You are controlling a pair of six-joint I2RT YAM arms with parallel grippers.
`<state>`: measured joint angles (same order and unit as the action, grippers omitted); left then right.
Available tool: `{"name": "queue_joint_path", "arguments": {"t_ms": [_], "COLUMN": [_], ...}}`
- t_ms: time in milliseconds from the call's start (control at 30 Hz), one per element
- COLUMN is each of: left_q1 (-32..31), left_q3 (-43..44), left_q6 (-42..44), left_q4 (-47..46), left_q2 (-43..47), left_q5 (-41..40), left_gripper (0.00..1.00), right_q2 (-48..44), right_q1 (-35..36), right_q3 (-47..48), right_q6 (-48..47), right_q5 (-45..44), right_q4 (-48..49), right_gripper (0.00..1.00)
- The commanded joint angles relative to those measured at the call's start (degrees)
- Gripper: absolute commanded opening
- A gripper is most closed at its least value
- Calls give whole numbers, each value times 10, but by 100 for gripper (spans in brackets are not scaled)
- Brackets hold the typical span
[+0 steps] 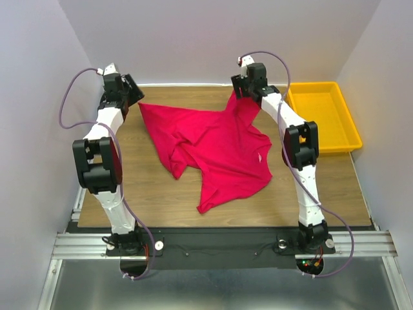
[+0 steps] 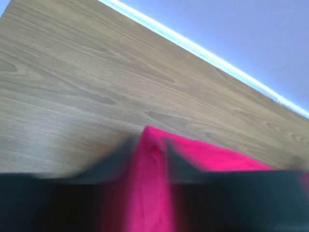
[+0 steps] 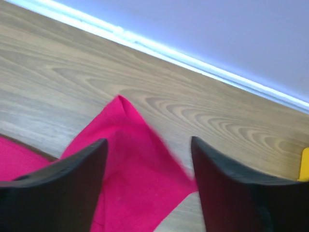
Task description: Fold and stack the t-shirts
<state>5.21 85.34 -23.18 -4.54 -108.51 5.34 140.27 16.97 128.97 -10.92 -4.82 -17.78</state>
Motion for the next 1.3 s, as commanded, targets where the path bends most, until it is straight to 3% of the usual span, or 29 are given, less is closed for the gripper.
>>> {"name": "queue_joint_path", "arguments": {"t_ms": [0,100,133,200,367,533,767,1067,1267], "left_q1": [-8,-7,-8,-9,-38,-126,-199,-241,-248], "left_q3": [54,42,35,-14,-192,-372,-503,-485,-466], "left_q6": [7,23,24,17,-37,-121,-232,-231,-206], "left_q4": [11,44,70,90,96,111,130,102,102], "left_q2": [38,83,96,164,289,386,444,350,303], "left_q5": [-74,-125,-127,-94,63,88,31,-12,-38], "left_gripper": [83,93,93,93,86,83,82,81,67], "right_q2": [-74,-168,-230,-329,-450,-537,-573,-536,-521], "right_q1": [4,0,-3,-8,-8,-11,-12,-22,-38], "right_q3": [-31,-140,-176,-306,-481,-635,-707,-724,-725], "right_q6": [40,28,0,-64,-180,-209,-152,-123,-106], "right_q5": [-32,39,120,263,393,338,286,309,307], "right_q4": [77,74,70,51,-89,-150,-154,-153,-154], "right_gripper": [81,90,94,97,97,96,93,86,83]}}
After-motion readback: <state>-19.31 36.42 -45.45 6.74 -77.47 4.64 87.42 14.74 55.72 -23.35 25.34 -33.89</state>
